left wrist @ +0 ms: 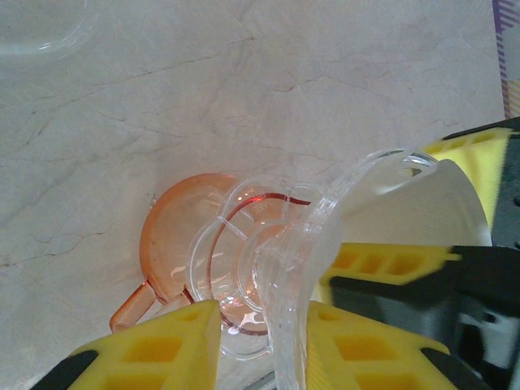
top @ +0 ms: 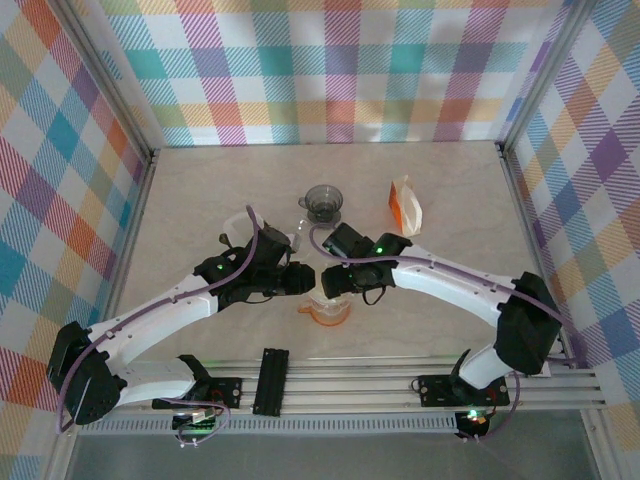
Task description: Place the coffee filter in the dripper
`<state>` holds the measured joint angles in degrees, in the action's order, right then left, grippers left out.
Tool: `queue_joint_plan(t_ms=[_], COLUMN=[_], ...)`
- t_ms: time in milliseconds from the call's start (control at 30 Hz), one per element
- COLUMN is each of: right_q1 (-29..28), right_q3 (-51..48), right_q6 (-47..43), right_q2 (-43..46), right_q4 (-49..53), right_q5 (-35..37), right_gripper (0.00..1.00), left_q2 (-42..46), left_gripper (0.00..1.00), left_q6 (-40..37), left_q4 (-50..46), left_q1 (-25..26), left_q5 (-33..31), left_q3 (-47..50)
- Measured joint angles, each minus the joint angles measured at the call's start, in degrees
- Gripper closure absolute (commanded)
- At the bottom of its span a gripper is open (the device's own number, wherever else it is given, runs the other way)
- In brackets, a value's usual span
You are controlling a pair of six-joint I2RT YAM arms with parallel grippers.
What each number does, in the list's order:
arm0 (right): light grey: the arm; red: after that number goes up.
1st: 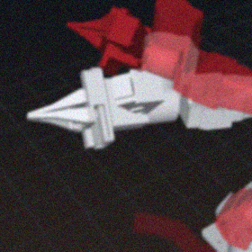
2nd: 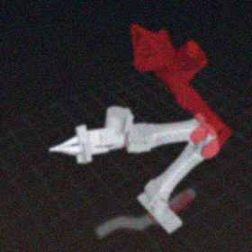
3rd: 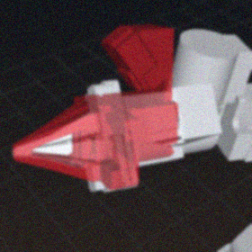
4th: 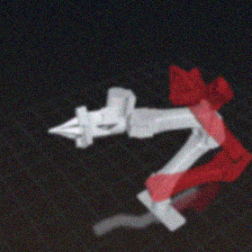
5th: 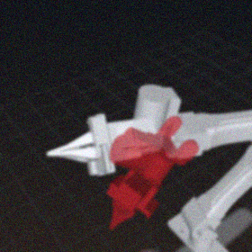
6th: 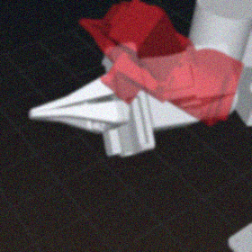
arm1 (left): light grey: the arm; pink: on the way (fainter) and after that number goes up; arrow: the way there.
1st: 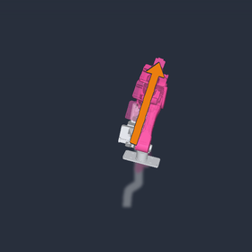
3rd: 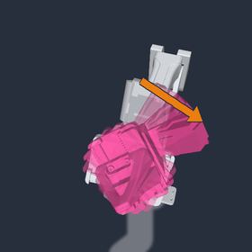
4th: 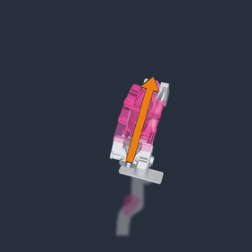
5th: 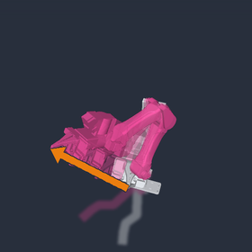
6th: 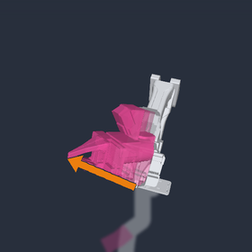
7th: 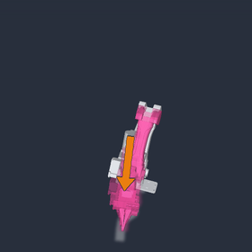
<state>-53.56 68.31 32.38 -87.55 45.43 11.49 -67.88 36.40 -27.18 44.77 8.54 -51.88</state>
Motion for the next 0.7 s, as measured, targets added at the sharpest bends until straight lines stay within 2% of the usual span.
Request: queue_joint_plan(t_ms=[333,600,700], right_q1=[0.0,0.0,0.0], right_q3=[-0.1,0.3,-1.3], right_q6=[-0.2,-1.1,-1.3], right_q2=[-0.4,10.1,15.0], right_q4=[0.1,-0.6,-2.4], right_q5=[0.3,3.0,4.3], right_gripper=[0.18,0.18,0.17], left_q2=[0.0,-0.3,-0.3], left_gripper=[0.70,0.70,0.66], left_q6=[0.0,0.0,0.0], left_q4=[0.1,0.3,0.3], left_q1=[0.0,0.0,0.0], left_q5=[0.0,0.0,0.0], left_q3=[0.0,0.0,0.0])
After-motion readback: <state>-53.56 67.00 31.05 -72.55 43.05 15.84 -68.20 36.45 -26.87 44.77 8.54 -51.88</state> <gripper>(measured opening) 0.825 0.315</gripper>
